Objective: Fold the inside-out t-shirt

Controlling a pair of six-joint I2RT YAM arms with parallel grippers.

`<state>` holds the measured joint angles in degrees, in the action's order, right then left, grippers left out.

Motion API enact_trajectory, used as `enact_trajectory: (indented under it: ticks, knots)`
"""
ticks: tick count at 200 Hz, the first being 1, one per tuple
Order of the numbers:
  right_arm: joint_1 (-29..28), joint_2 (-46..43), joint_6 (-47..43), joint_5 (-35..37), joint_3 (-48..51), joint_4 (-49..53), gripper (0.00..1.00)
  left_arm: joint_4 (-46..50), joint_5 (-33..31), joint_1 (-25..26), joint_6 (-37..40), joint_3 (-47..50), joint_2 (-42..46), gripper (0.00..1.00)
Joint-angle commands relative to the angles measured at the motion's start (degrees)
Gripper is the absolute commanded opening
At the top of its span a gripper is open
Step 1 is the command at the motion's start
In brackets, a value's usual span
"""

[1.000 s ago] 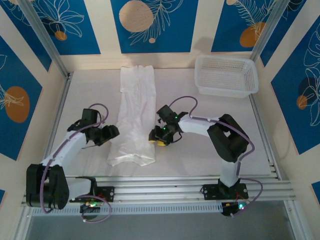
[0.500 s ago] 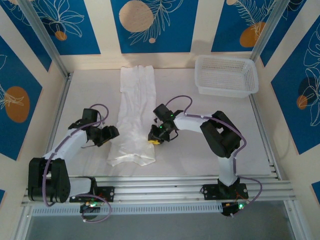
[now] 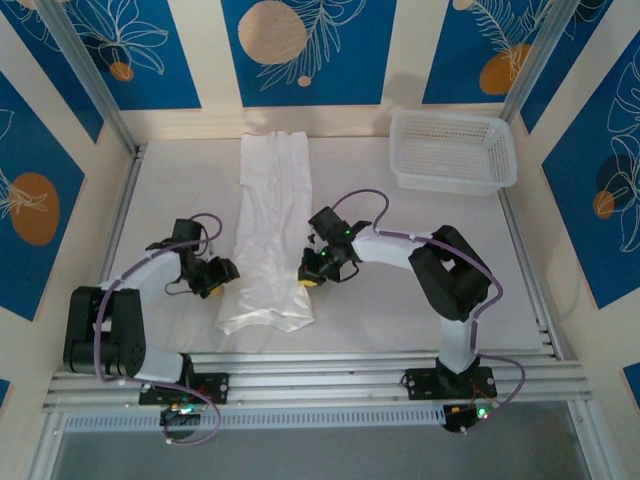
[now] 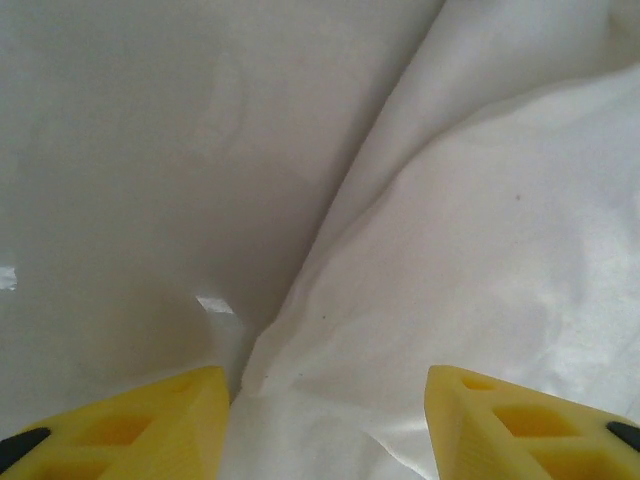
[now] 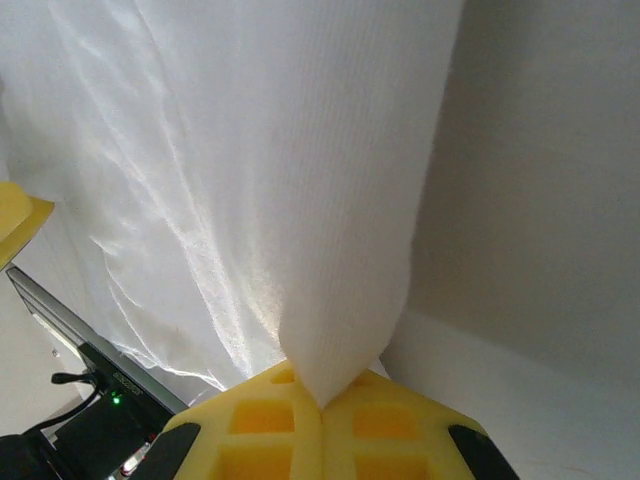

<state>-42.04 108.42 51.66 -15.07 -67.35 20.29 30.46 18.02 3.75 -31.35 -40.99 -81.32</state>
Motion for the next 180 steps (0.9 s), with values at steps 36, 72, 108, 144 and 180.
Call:
enact_trajectory:
  ticks: [36, 72, 108, 144, 180]
  knots:
    - [-0.23, -0.54, 0.83, -0.84, 0.29, 0.14, 0.0, -3.59, 3.72, -0.06, -1.88, 0.12, -2.57, 0.46]
    - [-0.17, -0.36, 0.92, -0.85, 0.2, 0.27, 0.0, -5.14, 4.06, 0.03, -2.85, 0.52, -1.87, 0.29]
    - [-0.15, -0.07, 0.91, -0.93, -0.06, 0.54, 0.0, -5.63, 4.05, 0.03, -3.0, 0.93, -2.68, 0.32]
    - [0.15, -0.14, 1.34, -0.19, -0.06, 1.39, 0.0, -6.27, 3.86, 0.36, -3.49, 1.27, -3.78, 0.3]
    - [0.78, -1.28, 1.21, 0.44, 0.78, 1.85, 0.0, -5.29, 5.59, 1.03, -3.4, 1.47, -2.24, 0.0]
